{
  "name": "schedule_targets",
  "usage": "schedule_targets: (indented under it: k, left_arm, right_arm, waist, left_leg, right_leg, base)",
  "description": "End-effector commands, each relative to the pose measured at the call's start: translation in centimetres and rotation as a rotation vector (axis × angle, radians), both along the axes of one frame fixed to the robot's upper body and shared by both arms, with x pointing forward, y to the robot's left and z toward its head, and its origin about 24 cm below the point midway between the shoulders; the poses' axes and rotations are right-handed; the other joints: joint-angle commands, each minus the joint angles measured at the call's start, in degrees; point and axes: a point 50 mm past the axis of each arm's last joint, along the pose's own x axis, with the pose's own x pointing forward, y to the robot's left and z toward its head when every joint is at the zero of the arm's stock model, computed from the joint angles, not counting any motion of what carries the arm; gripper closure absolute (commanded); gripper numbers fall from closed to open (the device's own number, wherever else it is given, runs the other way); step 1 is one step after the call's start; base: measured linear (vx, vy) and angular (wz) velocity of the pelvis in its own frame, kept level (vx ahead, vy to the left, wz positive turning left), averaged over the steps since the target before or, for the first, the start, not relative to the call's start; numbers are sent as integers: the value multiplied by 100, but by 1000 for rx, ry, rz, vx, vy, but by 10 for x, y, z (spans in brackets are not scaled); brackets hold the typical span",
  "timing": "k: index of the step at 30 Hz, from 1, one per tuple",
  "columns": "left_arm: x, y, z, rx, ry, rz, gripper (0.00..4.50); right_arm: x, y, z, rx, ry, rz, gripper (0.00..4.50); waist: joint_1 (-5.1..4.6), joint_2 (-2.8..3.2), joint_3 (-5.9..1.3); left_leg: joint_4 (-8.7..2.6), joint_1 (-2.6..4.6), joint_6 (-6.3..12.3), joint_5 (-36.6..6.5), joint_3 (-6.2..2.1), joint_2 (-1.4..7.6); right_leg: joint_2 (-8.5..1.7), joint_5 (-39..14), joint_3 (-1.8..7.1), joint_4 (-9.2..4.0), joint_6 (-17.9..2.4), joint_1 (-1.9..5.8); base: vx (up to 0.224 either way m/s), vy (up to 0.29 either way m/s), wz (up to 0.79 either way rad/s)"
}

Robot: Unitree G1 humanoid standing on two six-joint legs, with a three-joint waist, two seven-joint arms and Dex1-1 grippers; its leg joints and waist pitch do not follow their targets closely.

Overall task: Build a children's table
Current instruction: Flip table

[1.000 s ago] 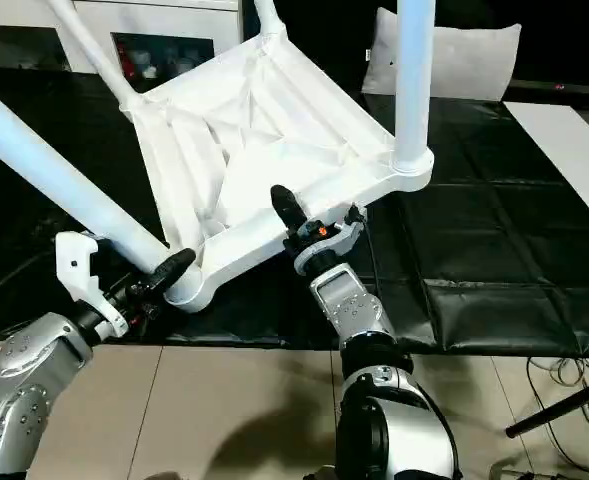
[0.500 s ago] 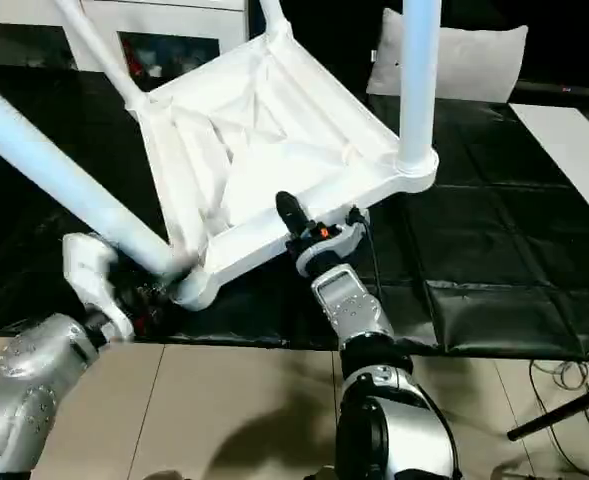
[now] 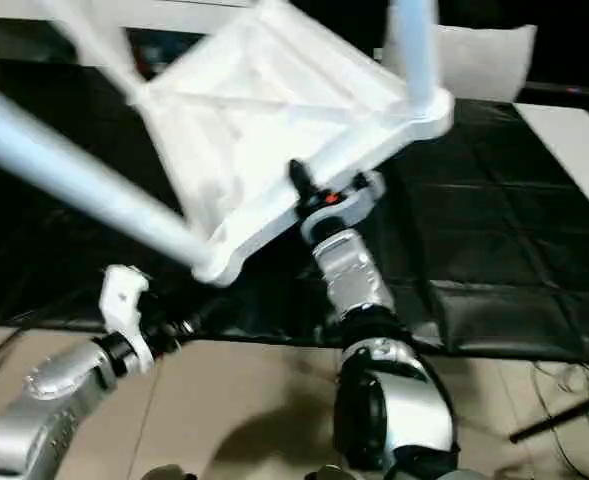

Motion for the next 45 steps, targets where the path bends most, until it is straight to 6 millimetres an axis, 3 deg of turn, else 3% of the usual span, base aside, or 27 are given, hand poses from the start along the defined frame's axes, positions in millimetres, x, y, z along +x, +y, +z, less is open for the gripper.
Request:
schedule_targets:
  k: [1, 6, 10, 12, 16, 20, 22, 23, 26, 28, 30, 31, 33, 34, 36, 39, 42, 45]
  left_arm:
    - [1, -3, 9, 17, -56, -12, 41]
    - [0, -7, 11, 50, -89, -16, 3]
    - [2, -7, 16, 73, -130, -12, 0]
    - [5, -9, 23, 94, -167, -26, 0]
    - [7, -17, 45, 113, -252, -91, 0]
    - [10, -28, 83, 164, -382, -170, 0]
    - [11, -28, 89, 184, -407, -174, 0]
    - [16, -29, 105, 213, -475, -179, 0]
    - [25, -32, 144, 256, -643, -146, 0]
    - [25, -32, 147, 264, -660, -143, 0]
    - [28, -34, 162, 325, -742, -136, 0]
    - [32, -35, 180, 421, -874, -85, 0]
    - [33, -35, 185, 443, -911, -72, 0]
    - [32, -38, 193, 467, -967, -70, 0]
    - [30, -42, 205, 477, -1042, -77, 0]
    - [26, -48, 217, 444, -1147, -56, 0]
    - [22, -51, 219, 473, -1219, -63, 0]
    - [25, -47, 220, 533, -1322, 43, 0]
  right_arm:
    - [12, -48, 65, -13, -269, -233, 257]
    - [9, -76, 75, -133, -296, -344, 257]
    - [6, -82, 80, -324, -317, -357, 257]
    - [4, -85, 83, -425, -321, -365, 257]
    - [-1, -88, 89, -621, -328, -372, 257]
    - [-8, -84, 91, -821, -298, -354, 257]
    - [-9, -83, 91, -842, -291, -347, 257]
    - [-12, -79, 93, -902, -285, -317, 257]
    - [-18, -76, 92, -1054, -239, -290, 257]
    - [-18, -75, 92, -1063, -233, -292, 257]
    - [-21, -72, 92, -1065, -214, -296, 257]
    - [-24, -66, 90, -1092, -194, -291, 257]
    - [-24, -64, 89, -1099, -189, -289, 257]
    - [-26, -61, 87, -1119, -169, -294, 223]
    - [-27, -57, 81, -1132, -140, -293, 188]
    - [-30, -57, 73, -1155, -91, -295, 178]
    - [-31, -61, 65, -1190, -53, -299, 147]
    - [-32, -65, 53, -1226, -7, -293, 139]
  waist:
    - [-36, 111, -454]
    - [24, 89, -462]
    - [32, 70, -472]
    - [-9, 62, -468]
    - [-107, 48, -445]
    - [-218, 40, -426]
    - [-258, 33, -403]
    - [-273, 13, -405]
    - [-279, 39, -398]
    - [-290, 26, -385]
    - [-284, 25, -395]
    - [-273, 65, -393]
    - [-270, 60, -411]
    - [-266, 87, -393]
    - [-263, 70, -399]
    - [-256, 57, -397]
    - [-251, 45, -394]
    - [-259, 38, -387]
  left_leg:
    - [-347, 111, 609, 552, 157, 33]
    - [-337, 60, 515, 642, 149, -3]
    - [-313, 16, 497, 821, 145, -39]
    - [-307, -12, 502, 859, 148, -61]
    - [-329, -33, 395, 701, 138, -58]
    - [-338, -31, 279, 493, 142, -70]
    - [-354, -33, 209, 318, 145, -71]
    - [-354, -35, 192, 261, 147, -74]
    - [-352, 9, 75, 203, 148, -79]
    - [-363, -44, -6, 135, 136, -74]
    - [-354, -18, -26, 46, 147, -74]
    - [-353, -17, -30, 70, 142, -81]
    - [-344, -12, -52, 128, 140, -82]
    - [-362, -30, -119, 67, 127, -84]
    - [-368, -25, -207, -20, 129, -83]
    - [-370, -35, -269, -76, 127, -85]
    - [-379, -41, -285, -237, 128, -89]
    - [-382, -41, -292, -413, 126, -82]
  right_leg:
    - [-171, 992, 168, -243, -1629, 417]
    - [-155, 1080, 168, -224, -1453, 457]
    - [-144, 1178, 172, -213, -1355, 496]
    - [-132, 1201, 174, -213, -1306, 510]
    - [-126, 937, 169, -239, -1225, 530]
    - [-106, 656, 175, -270, -1152, 537]
    - [-97, 377, 179, -300, -1081, 533]
    - [-105, 288, 178, -304, -1066, 537]
    - [-73, 167, 192, -324, -945, 499]
    - [-101, -4, 184, -327, -920, 526]
    - [-100, -141, 201, -333, -857, 499]
    - [-84, -147, 201, -343, -805, 488]
    - [-86, -4, 202, -339, -794, 484]
    - [-84, -92, 196, -339, -796, 491]
    - [-95, -229, 199, -348, -762, 488]
    - [-96, -241, 208, -350, -730, 486]
    - [-102, -448, 203, -371, -689, 476]
    - [-101, -770, 202, -417, -571, 458]
  base:
    - [0, 0, 0]
    - [0, 0, 0]
    - [0, 0, 0]
    - [0, 0, 0]
    - [0, 0, 0]
    - [0, 0, 0]
    - [0, 0, 0]
    - [0, 0, 0]
    - [0, 0, 0]
    - [0, 0, 0]
    - [0, 0, 0]
    - [0, 0, 0]
    - [0, 0, 0]
    - [0, 0, 0]
    - [0, 0, 0]
    - [0, 0, 0]
    - [0, 0, 0]
    - [0, 0, 0]
